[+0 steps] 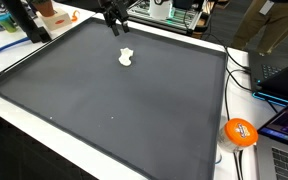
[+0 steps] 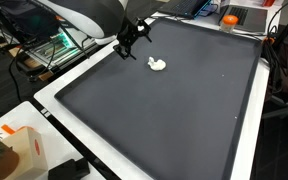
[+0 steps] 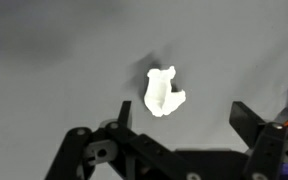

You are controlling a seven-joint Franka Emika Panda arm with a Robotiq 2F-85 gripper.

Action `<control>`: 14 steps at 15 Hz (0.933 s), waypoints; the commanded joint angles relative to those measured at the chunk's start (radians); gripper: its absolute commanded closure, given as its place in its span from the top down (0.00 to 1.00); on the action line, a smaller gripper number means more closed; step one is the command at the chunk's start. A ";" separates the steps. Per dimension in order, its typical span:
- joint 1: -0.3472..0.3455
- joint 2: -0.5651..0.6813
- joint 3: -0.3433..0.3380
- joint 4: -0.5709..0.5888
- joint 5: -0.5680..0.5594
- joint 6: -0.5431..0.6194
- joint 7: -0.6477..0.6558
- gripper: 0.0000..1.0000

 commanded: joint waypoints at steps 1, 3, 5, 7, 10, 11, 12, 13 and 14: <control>-0.074 -0.138 0.048 -0.157 -0.059 -0.180 0.072 1.00; -0.110 -0.239 0.078 -0.242 -0.100 -0.267 0.134 1.00; -0.146 -0.330 0.118 -0.308 -0.146 -0.333 0.202 1.00; -0.177 -0.426 0.169 -0.358 -0.193 -0.385 0.287 1.00; -0.216 -0.566 0.259 -0.398 -0.252 -0.414 0.430 1.00; -0.169 -0.393 0.219 -0.355 -0.302 -0.347 0.409 1.00; -0.176 -0.437 0.243 -0.366 -0.314 -0.349 0.453 1.00; -0.176 -0.472 0.256 -0.373 -0.320 -0.352 0.481 1.00; -0.174 -0.501 0.261 -0.380 -0.324 -0.360 0.499 1.00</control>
